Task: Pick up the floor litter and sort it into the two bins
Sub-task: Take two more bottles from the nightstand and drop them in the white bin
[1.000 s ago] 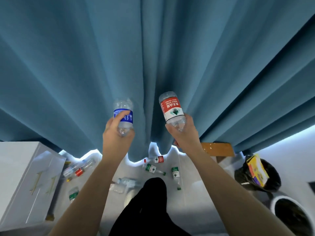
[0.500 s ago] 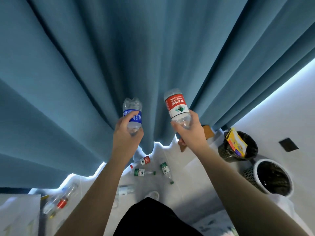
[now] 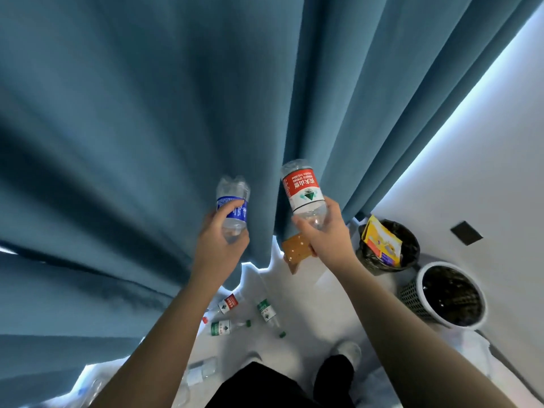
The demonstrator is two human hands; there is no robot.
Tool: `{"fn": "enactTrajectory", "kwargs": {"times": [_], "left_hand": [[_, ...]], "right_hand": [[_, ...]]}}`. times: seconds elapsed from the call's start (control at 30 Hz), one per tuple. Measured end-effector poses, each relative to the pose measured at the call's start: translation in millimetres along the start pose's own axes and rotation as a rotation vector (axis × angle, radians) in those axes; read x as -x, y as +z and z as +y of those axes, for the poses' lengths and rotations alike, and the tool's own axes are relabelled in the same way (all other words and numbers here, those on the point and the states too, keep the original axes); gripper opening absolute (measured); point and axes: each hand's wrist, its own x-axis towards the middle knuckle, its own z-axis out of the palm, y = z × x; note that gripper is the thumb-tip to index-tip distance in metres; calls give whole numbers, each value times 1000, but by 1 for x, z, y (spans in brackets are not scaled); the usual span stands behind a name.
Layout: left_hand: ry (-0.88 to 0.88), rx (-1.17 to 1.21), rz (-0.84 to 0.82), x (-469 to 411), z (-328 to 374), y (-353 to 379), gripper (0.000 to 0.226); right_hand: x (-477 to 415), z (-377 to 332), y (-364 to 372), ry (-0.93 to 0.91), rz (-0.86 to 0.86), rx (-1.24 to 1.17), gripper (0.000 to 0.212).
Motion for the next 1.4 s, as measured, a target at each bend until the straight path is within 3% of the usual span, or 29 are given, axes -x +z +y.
{"fn": "enactTrajectory", "kwargs": {"times": [0.33, 0.57, 0.73, 1.03, 1.17, 1.4], "left_hand": [[1, 15, -48, -8, 103, 200, 53], [7, -44, -215, -25, 145, 314, 52], [2, -91, -440, -44, 152, 393, 54], [-70, -459, -1115, -79, 143, 584, 82], [-142, -526, -1149, -71, 112, 675, 70], [-47, -726, -1208, -37, 10, 810, 47]], "right_hand": [[-81, 43, -185, 38, 49, 4, 67], [-98, 88, -283, 192, 140, -95, 56], [-117, 132, -339, 353, 253, -151, 54], [-159, 257, -427, 729, 443, -186, 85], [-165, 343, -459, 926, 435, -212, 79], [-179, 503, -491, 1101, 341, 74, 62]]}}
